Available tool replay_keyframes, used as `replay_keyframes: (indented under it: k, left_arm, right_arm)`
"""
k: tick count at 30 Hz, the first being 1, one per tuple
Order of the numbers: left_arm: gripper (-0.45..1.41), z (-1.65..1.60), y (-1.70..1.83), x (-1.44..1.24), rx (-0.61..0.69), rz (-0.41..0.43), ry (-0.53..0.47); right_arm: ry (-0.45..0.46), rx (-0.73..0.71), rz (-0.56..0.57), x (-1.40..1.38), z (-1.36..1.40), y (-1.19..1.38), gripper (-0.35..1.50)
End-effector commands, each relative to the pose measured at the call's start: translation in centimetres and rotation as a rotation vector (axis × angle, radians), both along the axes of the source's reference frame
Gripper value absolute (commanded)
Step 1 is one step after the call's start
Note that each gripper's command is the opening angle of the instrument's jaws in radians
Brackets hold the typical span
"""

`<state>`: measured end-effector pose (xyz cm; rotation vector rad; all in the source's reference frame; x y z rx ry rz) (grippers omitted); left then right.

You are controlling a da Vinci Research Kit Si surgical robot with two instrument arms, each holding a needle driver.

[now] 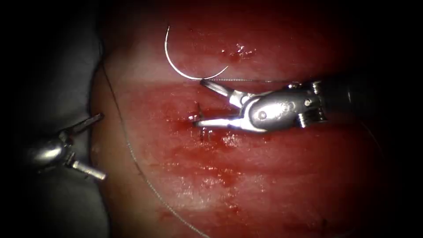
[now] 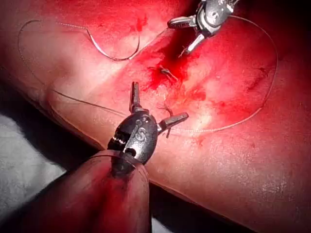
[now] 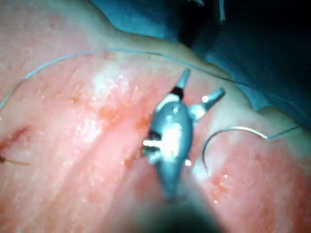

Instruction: Wound Closure

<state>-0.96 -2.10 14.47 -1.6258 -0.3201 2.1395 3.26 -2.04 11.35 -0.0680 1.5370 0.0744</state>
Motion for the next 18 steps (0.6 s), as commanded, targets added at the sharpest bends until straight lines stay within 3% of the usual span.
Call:
replay_keyframes:
  k: [1,7,11,18]
  left_arm:
    - [1.26,0.16,-0.05,-0.07,-0.048,-0.028,0.044]
    - [1.30,0.52,-0.12,-0.03,-0.099,-0.127,0.125]
    - [1.26,1.05,-0.30,-0.04,-0.168,-0.204,0.187]
    - [1.40,1.56,-0.50,-0.14,-0.215,-0.172,0.154]
  right_arm:
    - [0.001,0.003,-0.002,0.05,0.05,-0.07,1.04]
    - [0.001,0.003,-0.002,0.05,0.05,-0.07,1.04]
    - [0.001,0.003,-0.002,0.05,0.05,-0.07,1.04]
    - [0.001,0.003,-0.002,0.05,0.05,-0.07,1.04]
